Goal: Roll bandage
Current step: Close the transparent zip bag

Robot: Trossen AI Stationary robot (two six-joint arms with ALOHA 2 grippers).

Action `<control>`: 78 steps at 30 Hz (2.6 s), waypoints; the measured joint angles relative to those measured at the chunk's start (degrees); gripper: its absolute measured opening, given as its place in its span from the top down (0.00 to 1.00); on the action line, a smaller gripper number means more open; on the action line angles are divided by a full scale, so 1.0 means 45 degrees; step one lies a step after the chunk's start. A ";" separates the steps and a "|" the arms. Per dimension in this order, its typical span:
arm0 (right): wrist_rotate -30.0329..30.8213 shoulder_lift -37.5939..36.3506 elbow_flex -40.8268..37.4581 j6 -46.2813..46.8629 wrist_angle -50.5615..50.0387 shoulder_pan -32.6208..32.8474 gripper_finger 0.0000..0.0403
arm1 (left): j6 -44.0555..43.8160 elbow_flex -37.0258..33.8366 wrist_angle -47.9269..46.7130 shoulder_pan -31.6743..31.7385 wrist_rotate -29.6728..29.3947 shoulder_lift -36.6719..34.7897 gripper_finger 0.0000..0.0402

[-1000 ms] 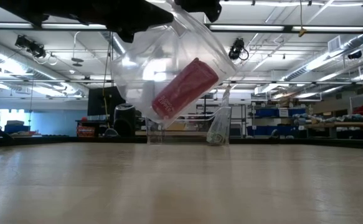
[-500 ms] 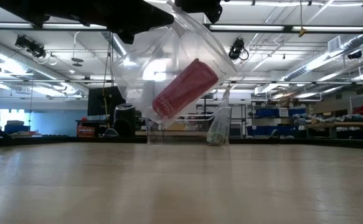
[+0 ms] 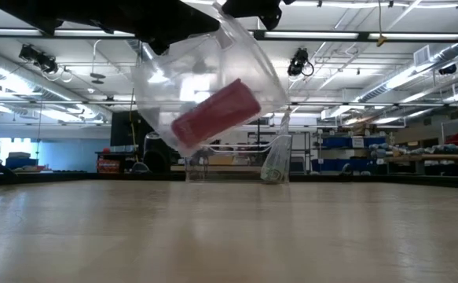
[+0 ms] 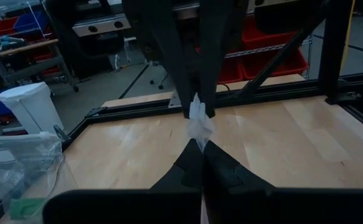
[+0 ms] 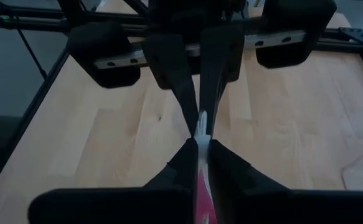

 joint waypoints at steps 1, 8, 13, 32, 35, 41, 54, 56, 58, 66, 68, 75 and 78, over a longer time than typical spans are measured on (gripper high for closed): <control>0.0010 0.0000 0.0000 0.0001 -0.0103 0.0000 0.93 | 0.0000 0.0000 0.0000 0.0005 0.0003 0.0000 1.00; 0.0374 -0.0005 0.0000 0.0049 -0.0872 0.0005 0.93 | 0.0000 0.0000 0.0049 0.0000 -0.0040 0.0000 1.00; 0.0538 -0.0010 0.0000 0.0195 -0.1423 0.0010 0.93 | 0.0002 0.0000 0.0170 -0.0007 -0.0032 0.0000 1.00; 0.1653 -0.0126 -0.0005 -0.0257 -0.1212 0.0690 0.68 | 0.0209 0.0000 0.0228 -0.0034 0.0195 0.0000 1.00; 0.1648 -0.0153 -0.0005 -0.0262 -0.1217 0.0690 0.62 | 0.0204 0.0000 0.0199 -0.0034 0.0257 0.0000 1.00; 0.1653 -0.0232 -0.0005 -0.0276 -0.1240 0.0835 0.59 | 0.0010 0.0000 -0.0133 -0.0034 0.0379 0.0000 1.00; 0.0969 -0.0028 0.0010 -0.0825 -0.0260 0.0699 0.62 | -0.0126 0.0000 -0.0257 -0.0034 0.1171 0.0000 1.00; 0.0508 0.0032 -0.0010 -0.0823 -0.0419 0.0600 0.63 | -0.0126 0.0004 -0.0253 -0.0034 0.1175 0.0000 1.00; 0.0141 0.0175 0.0024 -0.0819 -0.0136 0.0499 0.63 | -0.0126 0.0019 -0.0243 -0.0034 0.1207 0.0000 1.00; 0.0014 0.0203 0.0000 -0.0691 -0.0196 0.0461 0.77 | -0.0128 0.0034 -0.0167 -0.0037 0.1267 0.0000 1.00; 0.0006 0.0189 0.0000 -0.0705 -0.0172 0.0460 0.85 | -0.0126 0.0034 -0.0111 -0.0039 0.1263 0.0000 1.00; -0.0011 0.0194 0.0000 -0.0823 -0.0265 0.0427 0.96 | -0.0111 0.0034 -0.0064 -0.0039 0.1258 0.0000 1.00; -0.0012 0.0194 0.0006 -0.0810 -0.0466 0.0427 0.92 | -0.0073 0.0034 0.0023 -0.0038 0.1252 0.0000 1.00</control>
